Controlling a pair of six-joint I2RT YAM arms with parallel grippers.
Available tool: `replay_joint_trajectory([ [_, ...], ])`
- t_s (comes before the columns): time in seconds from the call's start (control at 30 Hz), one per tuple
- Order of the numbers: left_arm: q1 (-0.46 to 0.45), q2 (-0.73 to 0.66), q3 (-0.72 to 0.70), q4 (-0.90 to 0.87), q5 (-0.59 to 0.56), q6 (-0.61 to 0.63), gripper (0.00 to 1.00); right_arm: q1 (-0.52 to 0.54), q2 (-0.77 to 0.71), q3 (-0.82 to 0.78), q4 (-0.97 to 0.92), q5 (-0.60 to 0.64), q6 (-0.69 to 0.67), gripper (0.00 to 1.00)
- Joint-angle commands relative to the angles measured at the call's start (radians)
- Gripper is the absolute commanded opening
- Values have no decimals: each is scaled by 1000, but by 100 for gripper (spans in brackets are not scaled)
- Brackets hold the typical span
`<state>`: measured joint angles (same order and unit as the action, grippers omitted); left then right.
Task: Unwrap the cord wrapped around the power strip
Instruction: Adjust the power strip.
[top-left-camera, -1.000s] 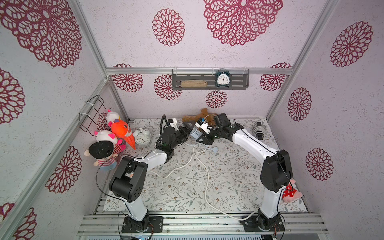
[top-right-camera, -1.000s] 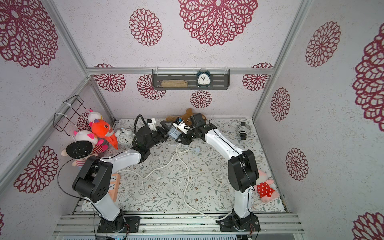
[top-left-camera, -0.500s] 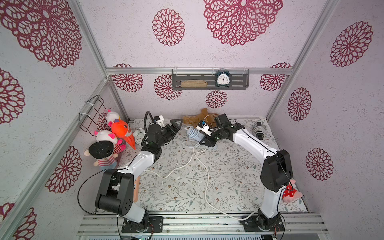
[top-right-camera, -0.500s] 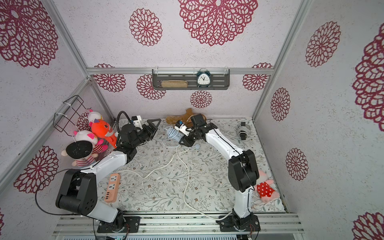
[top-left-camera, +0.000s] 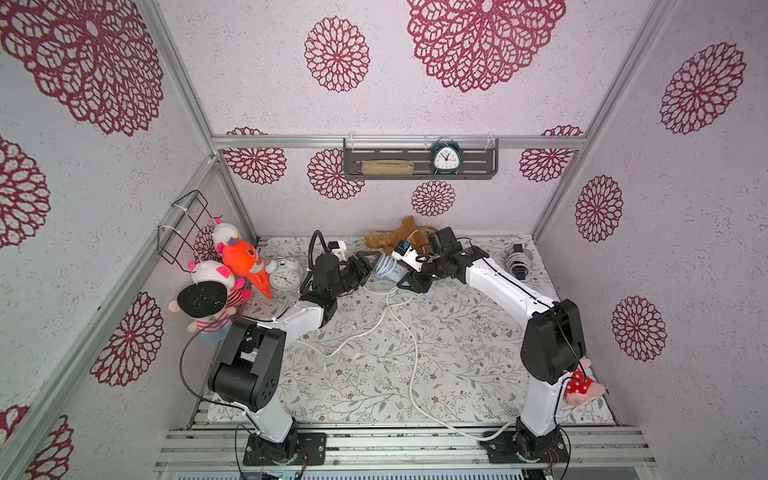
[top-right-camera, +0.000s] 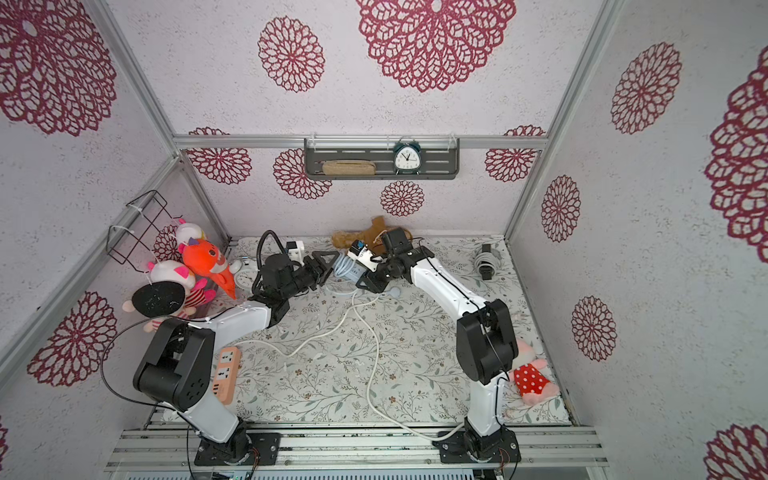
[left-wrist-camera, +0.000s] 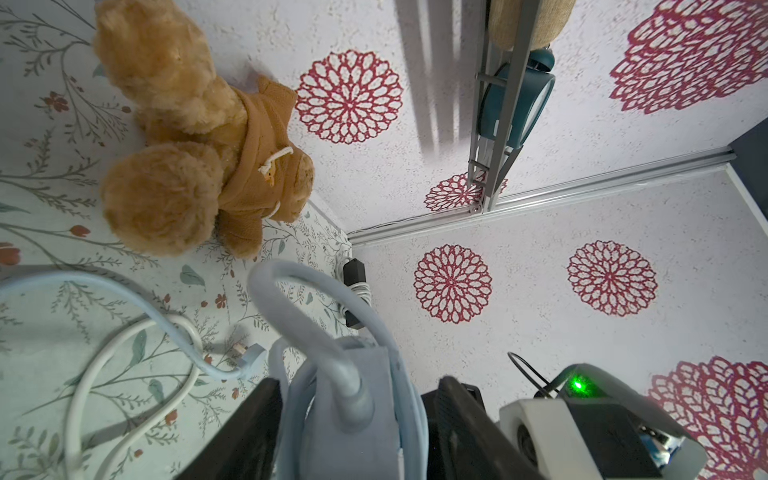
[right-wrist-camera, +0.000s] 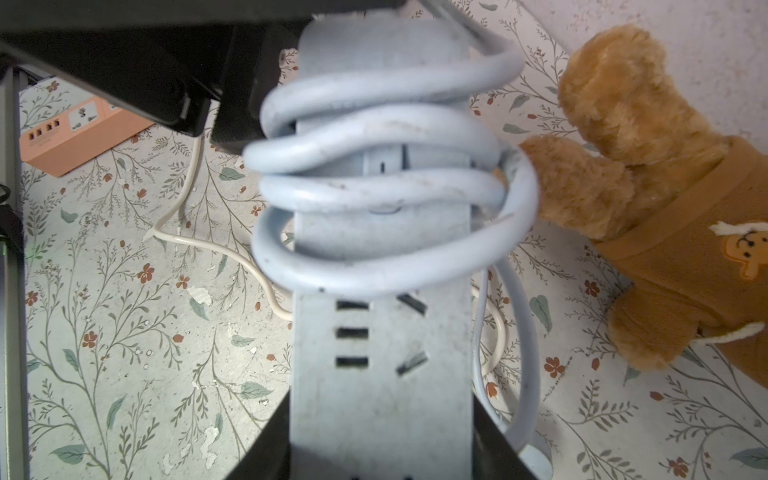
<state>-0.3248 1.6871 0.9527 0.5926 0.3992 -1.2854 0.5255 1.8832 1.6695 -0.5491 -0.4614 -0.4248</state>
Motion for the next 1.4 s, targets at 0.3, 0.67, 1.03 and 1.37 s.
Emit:
replay_joint_trajectory([
  [0.3, -19, 40, 6, 100, -6, -52, 54, 1, -67, 5, 85, -75, 18, 5],
  [0.67, -19, 70, -7, 160, -33, -106, 23, 5, -71, 3, 77, -104, 10, 11],
  [1.03, 4, 85, -38, 276, -114, -226, 0, -214, -242, -188, 189, -116, 194, 79],
  [1.37, -24, 146, -5, 508, -281, -409, 0, -264, -334, -545, 575, -111, 565, 58],
])
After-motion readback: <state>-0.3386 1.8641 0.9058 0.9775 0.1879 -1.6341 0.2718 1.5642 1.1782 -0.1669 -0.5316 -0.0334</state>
